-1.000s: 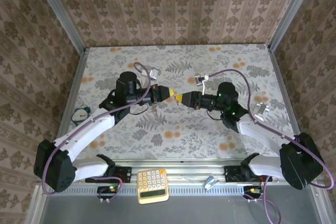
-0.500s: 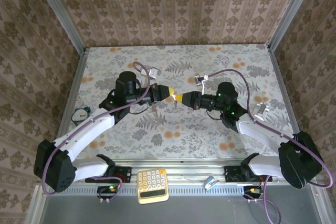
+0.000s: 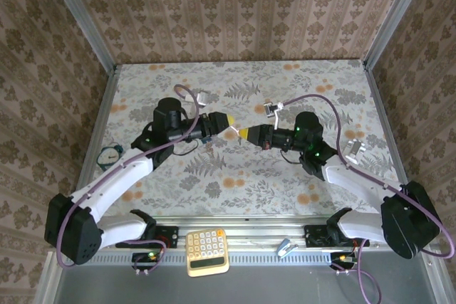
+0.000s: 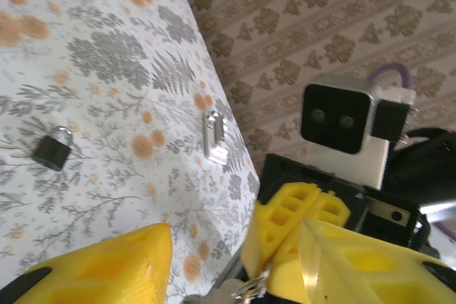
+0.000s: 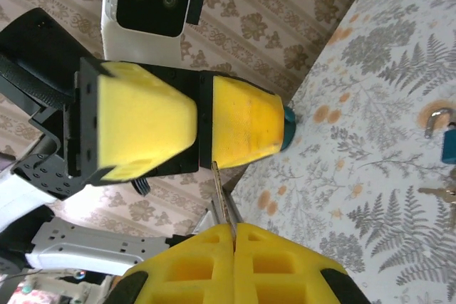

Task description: Unlock with the key

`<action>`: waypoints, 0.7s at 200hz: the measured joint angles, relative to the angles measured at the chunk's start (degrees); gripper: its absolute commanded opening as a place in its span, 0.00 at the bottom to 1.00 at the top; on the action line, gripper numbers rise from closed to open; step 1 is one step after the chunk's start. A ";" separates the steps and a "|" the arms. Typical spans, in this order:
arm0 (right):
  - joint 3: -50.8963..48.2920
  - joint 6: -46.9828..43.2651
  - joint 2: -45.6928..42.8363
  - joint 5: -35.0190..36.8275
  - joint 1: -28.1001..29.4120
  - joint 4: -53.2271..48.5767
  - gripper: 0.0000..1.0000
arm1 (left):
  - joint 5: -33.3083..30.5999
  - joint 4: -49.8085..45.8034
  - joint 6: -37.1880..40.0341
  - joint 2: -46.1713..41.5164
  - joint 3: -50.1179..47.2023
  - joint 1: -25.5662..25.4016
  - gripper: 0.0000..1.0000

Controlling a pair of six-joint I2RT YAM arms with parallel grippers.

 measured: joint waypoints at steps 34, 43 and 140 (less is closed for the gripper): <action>-0.09 -3.15 -5.16 3.67 -1.73 -6.67 0.00 | -4.09 -4.81 2.01 0.00 0.07 0.61 0.56; -0.28 -3.74 -6.75 4.90 -2.60 -8.41 0.00 | -5.03 -6.38 2.62 0.50 0.28 0.61 0.59; -7.32 -7.23 -23.54 17.70 -14.03 -29.44 0.00 | -13.27 -24.20 12.26 24.65 20.15 -4.72 0.60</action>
